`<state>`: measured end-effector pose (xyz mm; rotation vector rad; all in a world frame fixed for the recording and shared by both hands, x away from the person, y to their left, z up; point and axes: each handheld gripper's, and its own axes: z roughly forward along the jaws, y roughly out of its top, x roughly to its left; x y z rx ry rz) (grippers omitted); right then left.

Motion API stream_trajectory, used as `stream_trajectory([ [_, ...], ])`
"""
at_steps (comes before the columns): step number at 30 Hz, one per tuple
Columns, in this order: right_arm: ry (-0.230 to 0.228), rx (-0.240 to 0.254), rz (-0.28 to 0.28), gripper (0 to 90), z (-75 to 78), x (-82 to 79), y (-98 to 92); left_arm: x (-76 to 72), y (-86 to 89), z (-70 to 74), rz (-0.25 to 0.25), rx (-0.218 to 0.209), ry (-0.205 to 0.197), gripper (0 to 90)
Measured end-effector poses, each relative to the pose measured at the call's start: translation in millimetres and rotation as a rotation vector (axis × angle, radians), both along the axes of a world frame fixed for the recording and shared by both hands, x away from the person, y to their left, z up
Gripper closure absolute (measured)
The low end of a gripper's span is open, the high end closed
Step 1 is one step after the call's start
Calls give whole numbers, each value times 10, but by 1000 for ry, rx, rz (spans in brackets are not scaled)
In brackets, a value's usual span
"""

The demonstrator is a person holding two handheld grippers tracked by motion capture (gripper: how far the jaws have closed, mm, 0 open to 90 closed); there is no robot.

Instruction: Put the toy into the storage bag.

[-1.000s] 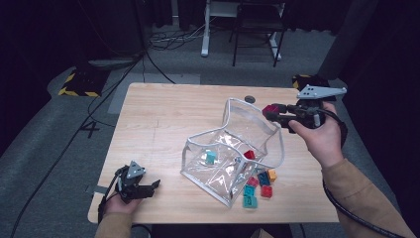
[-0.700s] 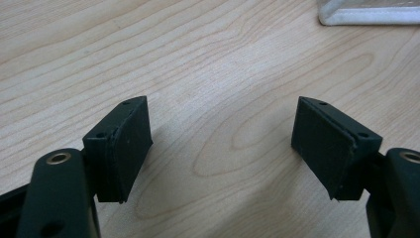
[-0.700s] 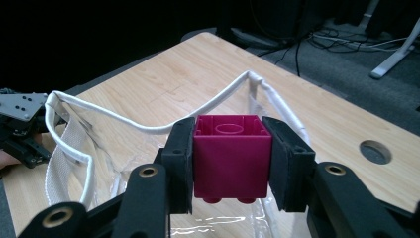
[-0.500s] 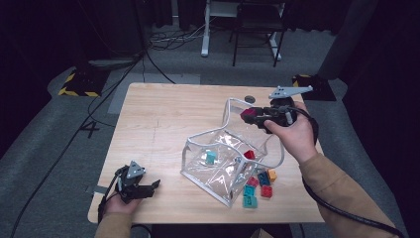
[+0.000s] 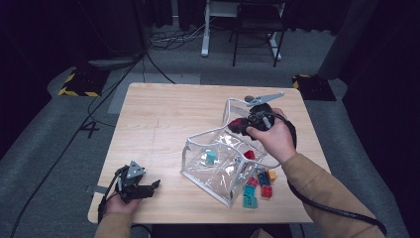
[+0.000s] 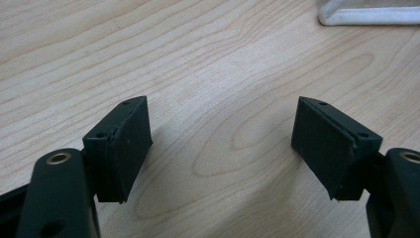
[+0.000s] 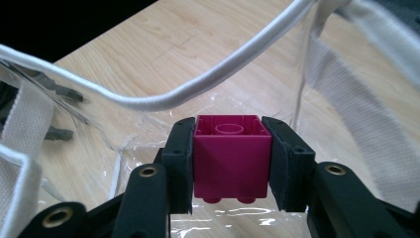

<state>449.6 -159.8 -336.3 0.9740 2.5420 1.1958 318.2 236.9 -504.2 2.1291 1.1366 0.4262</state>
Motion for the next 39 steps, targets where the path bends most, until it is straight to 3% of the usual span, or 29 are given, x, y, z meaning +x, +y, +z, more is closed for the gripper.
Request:
stream_trajectory([
  [15, 94, -89, 28, 586, -293, 12, 162, 0, 0, 0, 0, 0, 0, 237],
  [19, 95, -84, 34, 444, -320, 11, 169, 0, 0, 0, 0, 0, 0, 237],
  [24, 73, -60, 27, 375, -241, -22, 116, 1, 0, 0, -1, 0, -1, 237],
  [39, -60, 51, 14, 382, 260, -329, -301, 0, 0, 1, 0, 3, -1, 237],
])
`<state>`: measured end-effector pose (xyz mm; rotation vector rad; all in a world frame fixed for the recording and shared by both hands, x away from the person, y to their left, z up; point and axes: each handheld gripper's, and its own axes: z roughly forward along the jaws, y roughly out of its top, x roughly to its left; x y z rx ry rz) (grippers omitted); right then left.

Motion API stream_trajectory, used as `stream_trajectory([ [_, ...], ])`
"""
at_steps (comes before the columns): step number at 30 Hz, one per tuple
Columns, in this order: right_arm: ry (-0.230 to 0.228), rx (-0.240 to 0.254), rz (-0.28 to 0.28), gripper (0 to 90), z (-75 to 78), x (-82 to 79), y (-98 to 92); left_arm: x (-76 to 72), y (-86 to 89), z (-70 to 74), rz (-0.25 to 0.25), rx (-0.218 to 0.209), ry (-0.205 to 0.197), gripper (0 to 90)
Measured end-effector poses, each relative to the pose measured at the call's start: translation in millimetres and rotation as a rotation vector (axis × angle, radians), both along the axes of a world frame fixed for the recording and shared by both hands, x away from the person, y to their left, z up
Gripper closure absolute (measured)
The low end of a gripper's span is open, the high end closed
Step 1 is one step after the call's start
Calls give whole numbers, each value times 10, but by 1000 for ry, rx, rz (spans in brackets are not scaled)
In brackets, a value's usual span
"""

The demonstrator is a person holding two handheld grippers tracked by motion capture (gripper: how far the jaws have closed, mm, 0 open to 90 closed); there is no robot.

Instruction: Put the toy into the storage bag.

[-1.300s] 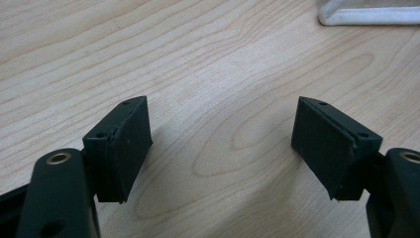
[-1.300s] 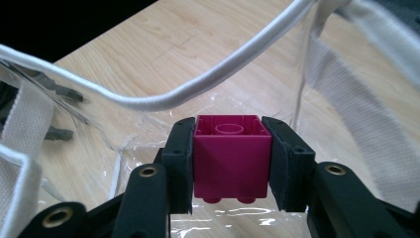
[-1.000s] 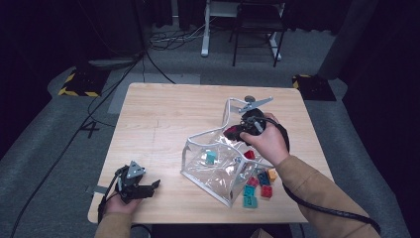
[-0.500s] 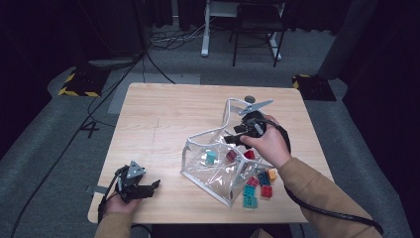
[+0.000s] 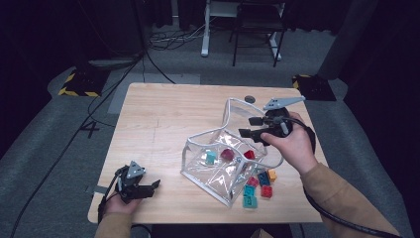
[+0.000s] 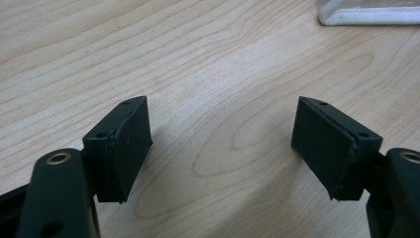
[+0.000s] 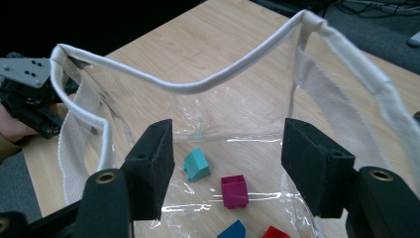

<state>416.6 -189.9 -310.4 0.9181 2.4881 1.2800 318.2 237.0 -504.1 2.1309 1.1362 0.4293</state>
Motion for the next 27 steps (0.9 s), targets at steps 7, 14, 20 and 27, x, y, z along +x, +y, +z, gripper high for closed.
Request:
stream_trajectory([
  [7, -34, 24, -22, 383, 102, -195, -286, 0, 0, 0, 0, 0, 0, 237],
  [14, -57, 36, -59, 382, 167, -345, -599, 0, -1, 0, 0, 0, 0, 237],
  [20, -58, 41, -105, 379, 148, -415, -865, 1, -1, 0, 0, 1, -2, 237],
  [27, -58, 41, -161, 371, 79, -484, -1143, 1, -1, 0, -1, 1, -2, 237],
])
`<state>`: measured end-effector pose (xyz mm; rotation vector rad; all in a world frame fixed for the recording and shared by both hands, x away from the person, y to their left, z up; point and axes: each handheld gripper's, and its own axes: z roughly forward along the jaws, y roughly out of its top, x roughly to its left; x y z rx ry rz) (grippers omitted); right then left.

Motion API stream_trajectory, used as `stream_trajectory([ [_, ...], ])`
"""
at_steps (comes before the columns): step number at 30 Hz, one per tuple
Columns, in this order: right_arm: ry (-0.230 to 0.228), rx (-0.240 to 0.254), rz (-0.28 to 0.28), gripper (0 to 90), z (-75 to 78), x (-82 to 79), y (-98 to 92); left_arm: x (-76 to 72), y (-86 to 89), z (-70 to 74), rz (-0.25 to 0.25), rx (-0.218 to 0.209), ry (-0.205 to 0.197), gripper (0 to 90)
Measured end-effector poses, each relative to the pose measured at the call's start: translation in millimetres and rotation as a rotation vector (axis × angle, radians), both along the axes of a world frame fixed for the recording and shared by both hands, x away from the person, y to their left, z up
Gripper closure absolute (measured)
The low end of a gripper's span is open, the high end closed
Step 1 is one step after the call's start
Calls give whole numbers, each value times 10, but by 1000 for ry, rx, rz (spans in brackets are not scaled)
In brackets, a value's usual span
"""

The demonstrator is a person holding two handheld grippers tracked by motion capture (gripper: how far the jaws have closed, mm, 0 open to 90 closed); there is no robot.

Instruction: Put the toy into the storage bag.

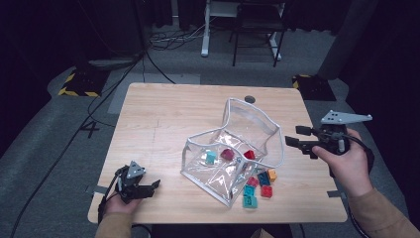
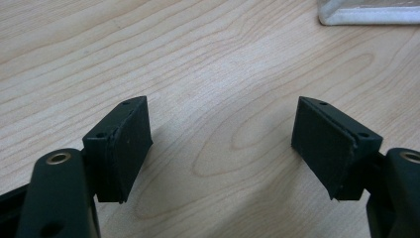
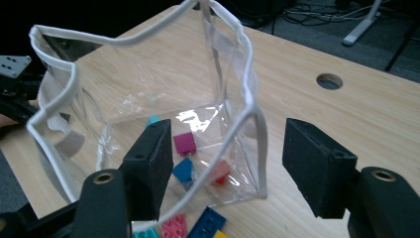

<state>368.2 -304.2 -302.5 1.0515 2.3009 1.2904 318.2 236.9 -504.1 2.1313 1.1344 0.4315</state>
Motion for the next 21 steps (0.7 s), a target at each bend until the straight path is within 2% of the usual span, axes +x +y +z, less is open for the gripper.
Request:
stream_trajectory([
  [9, 10, 9, -54, 357, -160, -81, -254, 0, 0, 1, 0, 1, 1, 237],
  [16, 31, 14, -69, 358, -389, -121, -322, -1, -1, 0, 1, 0, 1, 237],
  [21, 50, -6, -75, 350, -579, -127, -335, -1, -1, 0, 1, 0, 1, 236],
])
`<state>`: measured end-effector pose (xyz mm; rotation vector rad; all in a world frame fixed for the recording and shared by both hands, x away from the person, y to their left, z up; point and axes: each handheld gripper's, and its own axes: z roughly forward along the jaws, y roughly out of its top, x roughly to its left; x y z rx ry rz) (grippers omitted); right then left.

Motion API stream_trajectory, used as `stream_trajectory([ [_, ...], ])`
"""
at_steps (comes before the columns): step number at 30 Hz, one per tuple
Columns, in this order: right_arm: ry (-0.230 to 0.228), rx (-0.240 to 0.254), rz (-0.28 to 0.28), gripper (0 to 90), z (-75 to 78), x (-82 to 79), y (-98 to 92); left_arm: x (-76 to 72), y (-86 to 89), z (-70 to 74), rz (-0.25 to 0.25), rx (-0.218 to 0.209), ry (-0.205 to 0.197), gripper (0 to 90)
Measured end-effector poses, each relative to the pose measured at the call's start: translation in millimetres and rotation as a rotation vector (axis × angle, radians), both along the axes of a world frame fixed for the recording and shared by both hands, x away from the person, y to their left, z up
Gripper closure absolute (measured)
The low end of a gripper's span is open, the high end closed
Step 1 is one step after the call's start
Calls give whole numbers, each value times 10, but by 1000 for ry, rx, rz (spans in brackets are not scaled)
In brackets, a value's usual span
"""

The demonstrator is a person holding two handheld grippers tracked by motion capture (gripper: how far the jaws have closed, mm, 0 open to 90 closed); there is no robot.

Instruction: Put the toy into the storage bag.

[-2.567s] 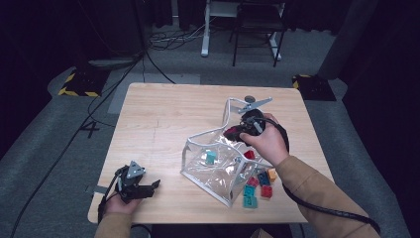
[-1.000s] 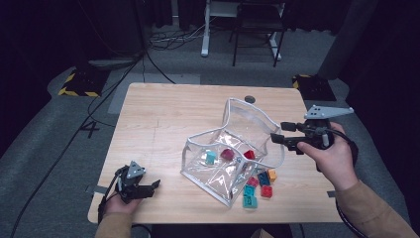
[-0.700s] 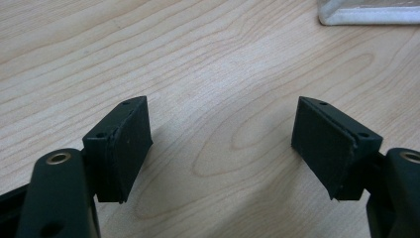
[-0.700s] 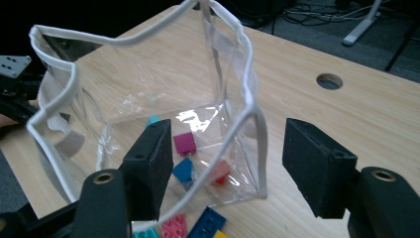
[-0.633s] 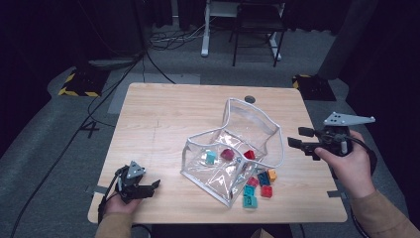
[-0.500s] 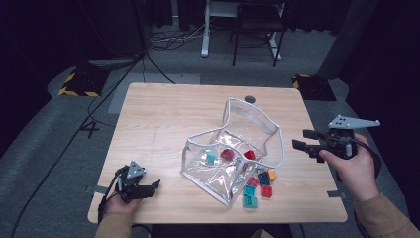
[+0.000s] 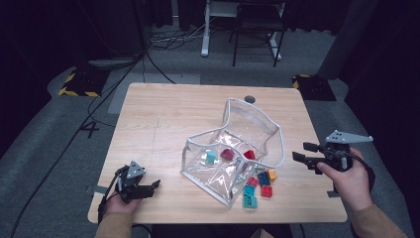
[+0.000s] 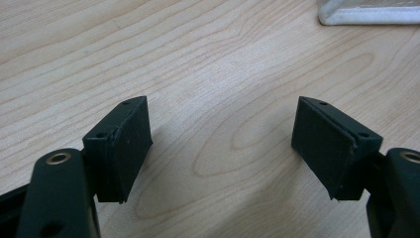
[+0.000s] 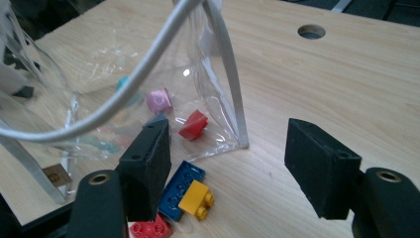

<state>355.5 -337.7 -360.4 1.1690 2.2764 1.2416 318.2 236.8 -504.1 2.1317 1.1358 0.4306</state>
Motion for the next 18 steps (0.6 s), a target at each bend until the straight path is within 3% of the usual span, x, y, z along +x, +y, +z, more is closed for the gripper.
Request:
stream_trajectory([
  [18, 41, -43, 52, 342, -638, -14, 249, -1, -1, 1, 0, -1, 3, 237],
])
